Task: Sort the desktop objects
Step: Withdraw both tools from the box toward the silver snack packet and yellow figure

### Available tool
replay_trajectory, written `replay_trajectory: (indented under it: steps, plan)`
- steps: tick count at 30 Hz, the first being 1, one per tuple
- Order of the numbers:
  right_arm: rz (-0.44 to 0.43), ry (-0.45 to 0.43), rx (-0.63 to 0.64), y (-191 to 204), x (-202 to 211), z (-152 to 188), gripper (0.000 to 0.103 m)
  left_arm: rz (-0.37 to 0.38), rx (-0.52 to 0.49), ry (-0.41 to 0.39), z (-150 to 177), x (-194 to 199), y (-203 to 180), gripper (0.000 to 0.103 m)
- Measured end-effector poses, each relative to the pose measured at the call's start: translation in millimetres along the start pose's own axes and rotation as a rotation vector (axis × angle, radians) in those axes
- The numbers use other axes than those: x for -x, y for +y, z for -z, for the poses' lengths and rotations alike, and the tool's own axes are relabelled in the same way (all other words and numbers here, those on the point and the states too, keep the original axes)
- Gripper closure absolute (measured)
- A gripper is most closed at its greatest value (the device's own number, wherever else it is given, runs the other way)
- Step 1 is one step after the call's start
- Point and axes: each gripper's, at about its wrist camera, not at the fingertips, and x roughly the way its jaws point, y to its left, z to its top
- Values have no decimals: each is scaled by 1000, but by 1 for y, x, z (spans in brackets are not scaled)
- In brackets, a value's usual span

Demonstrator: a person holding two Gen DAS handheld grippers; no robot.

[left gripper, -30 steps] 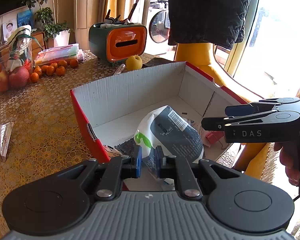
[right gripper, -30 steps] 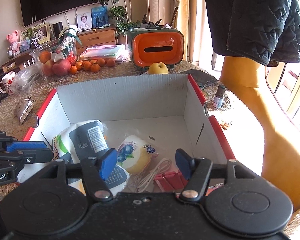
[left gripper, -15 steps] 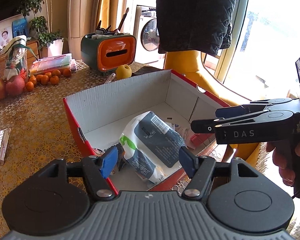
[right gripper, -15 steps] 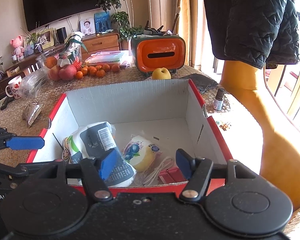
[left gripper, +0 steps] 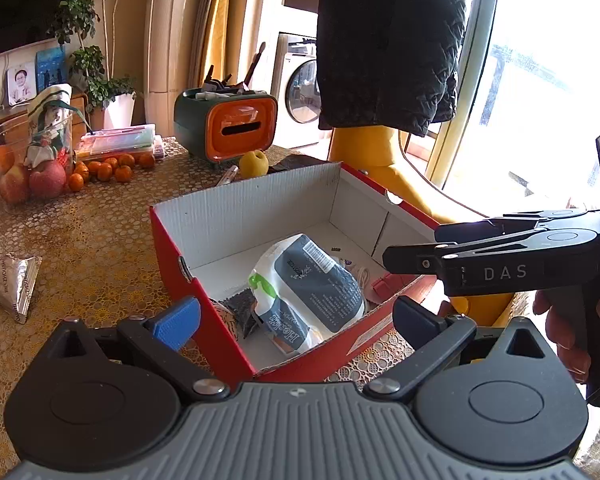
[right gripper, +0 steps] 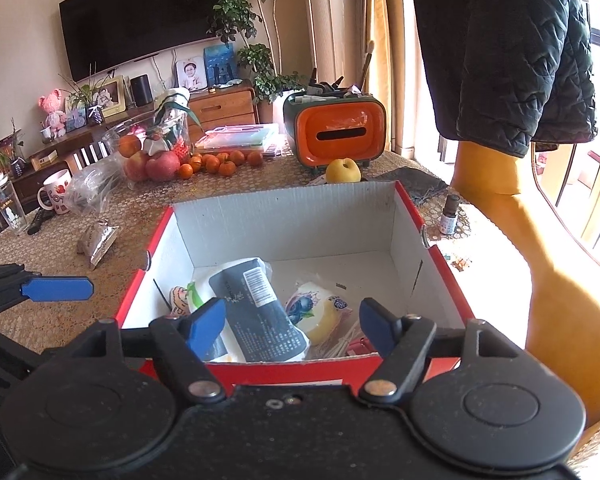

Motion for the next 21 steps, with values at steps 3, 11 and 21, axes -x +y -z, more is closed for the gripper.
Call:
replay_trajectory:
  steps: [3, 11, 21]
  plan:
    - [-12, -14, 1, 6, 8, 2, 24, 6, 18, -17, 2, 11, 4, 0]
    - [-34, -69, -23, 25, 27, 5, 8, -6, 47, -75, 8, 43, 14, 0]
    - [-45, -156, -74, 51, 47, 2, 1, -34, 107, -148, 21, 77, 36, 0]
